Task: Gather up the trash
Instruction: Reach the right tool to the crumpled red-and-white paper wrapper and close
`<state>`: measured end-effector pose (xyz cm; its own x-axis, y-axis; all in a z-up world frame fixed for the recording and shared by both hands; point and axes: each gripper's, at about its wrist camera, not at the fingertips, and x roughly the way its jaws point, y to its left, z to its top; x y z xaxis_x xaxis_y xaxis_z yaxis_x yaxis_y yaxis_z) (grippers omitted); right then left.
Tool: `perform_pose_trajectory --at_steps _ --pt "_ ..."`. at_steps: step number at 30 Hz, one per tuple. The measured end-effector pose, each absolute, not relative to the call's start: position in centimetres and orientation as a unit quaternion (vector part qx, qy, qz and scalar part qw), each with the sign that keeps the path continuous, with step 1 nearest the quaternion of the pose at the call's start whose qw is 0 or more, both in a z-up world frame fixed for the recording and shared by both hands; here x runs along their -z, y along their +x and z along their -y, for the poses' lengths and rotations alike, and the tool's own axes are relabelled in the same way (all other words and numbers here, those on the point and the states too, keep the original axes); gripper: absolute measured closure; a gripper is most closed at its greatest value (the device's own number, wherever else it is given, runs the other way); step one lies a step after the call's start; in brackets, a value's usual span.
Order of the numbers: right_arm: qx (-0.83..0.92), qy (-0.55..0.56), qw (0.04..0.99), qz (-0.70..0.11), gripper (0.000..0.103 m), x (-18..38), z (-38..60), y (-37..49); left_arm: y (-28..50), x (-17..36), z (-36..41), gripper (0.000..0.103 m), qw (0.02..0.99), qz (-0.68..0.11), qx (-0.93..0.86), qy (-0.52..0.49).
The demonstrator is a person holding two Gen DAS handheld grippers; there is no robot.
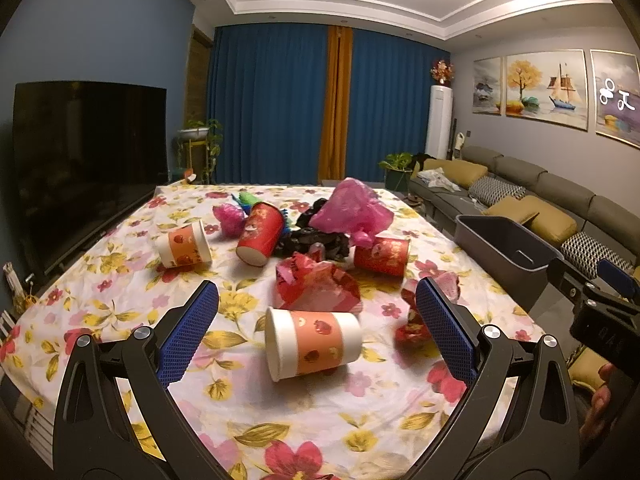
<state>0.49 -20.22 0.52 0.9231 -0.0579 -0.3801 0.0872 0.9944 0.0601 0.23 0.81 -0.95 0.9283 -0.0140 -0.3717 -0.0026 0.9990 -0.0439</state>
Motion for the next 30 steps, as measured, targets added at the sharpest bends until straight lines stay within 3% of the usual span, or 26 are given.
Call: perform_pose_trajectory --at_steps 30 --pt "-0.028 0.014 0.967 -0.253 0.005 5.3 16.8 7.0 3.5 6.6 -5.8 0.009 0.974 -0.214 0.042 -0.067"
